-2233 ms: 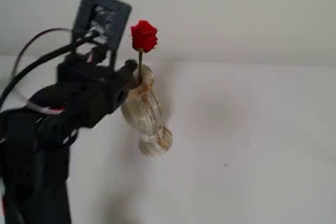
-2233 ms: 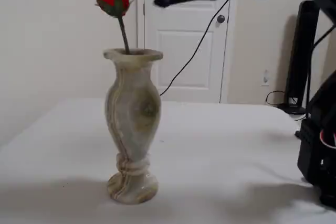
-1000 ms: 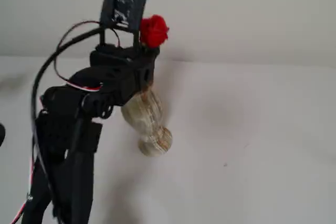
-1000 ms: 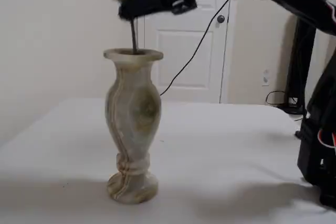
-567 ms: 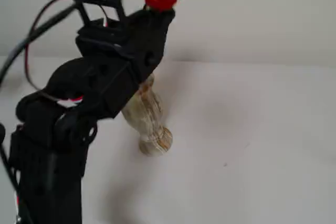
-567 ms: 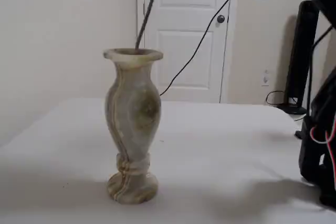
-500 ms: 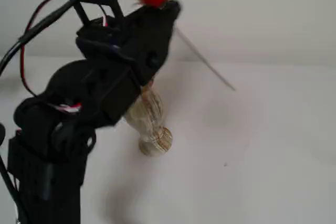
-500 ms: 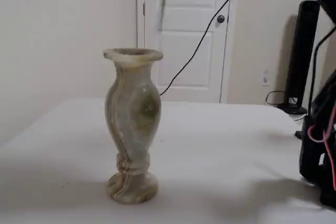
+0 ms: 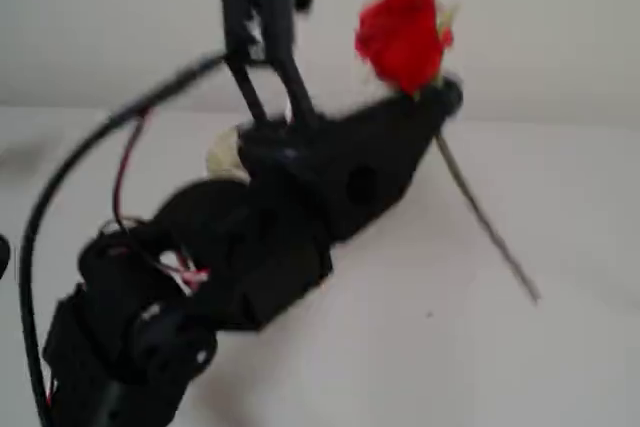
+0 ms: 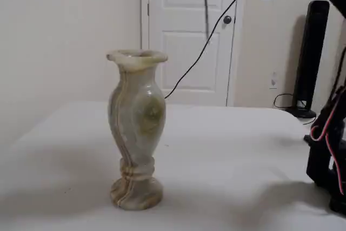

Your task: Pick up rose from vase and place it onto the table

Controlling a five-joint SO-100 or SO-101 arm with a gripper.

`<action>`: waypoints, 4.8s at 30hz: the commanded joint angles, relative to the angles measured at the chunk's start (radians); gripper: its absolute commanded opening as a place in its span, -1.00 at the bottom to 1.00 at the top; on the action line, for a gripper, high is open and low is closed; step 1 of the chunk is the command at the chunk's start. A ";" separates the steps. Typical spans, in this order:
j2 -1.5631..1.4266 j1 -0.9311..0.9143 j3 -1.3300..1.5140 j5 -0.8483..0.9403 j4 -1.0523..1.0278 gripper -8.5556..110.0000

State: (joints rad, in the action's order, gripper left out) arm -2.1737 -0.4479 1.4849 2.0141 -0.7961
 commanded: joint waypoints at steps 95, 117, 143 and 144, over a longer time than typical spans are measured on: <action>0.313 0.229 0.712 -0.543 0.635 -0.58; -0.569 0.324 0.580 -1.825 -0.402 -0.86; -1.149 0.373 1.416 -1.822 -0.420 -0.86; -1.149 0.370 1.433 -1.827 -0.420 -0.86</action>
State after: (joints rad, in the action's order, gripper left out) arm -3.3088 -0.0706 2.8639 0.1795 -1.2349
